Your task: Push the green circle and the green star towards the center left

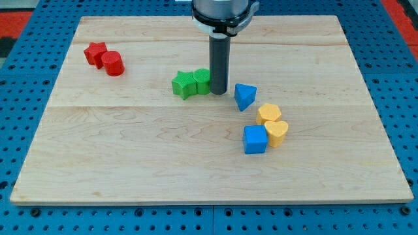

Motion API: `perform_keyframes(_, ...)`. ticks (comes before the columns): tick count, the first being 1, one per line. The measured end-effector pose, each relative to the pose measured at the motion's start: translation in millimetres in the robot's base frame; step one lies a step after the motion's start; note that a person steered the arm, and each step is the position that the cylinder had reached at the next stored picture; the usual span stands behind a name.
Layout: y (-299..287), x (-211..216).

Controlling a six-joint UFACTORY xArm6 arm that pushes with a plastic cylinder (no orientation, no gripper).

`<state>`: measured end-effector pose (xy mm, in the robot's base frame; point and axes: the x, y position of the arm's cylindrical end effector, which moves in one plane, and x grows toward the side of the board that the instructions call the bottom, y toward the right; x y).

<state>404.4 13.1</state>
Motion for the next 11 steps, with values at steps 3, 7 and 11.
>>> perform_keyframes(3, 16, -29)
perform_keyframes(7, -80, 9)
perform_keyframes(11, -145, 0)
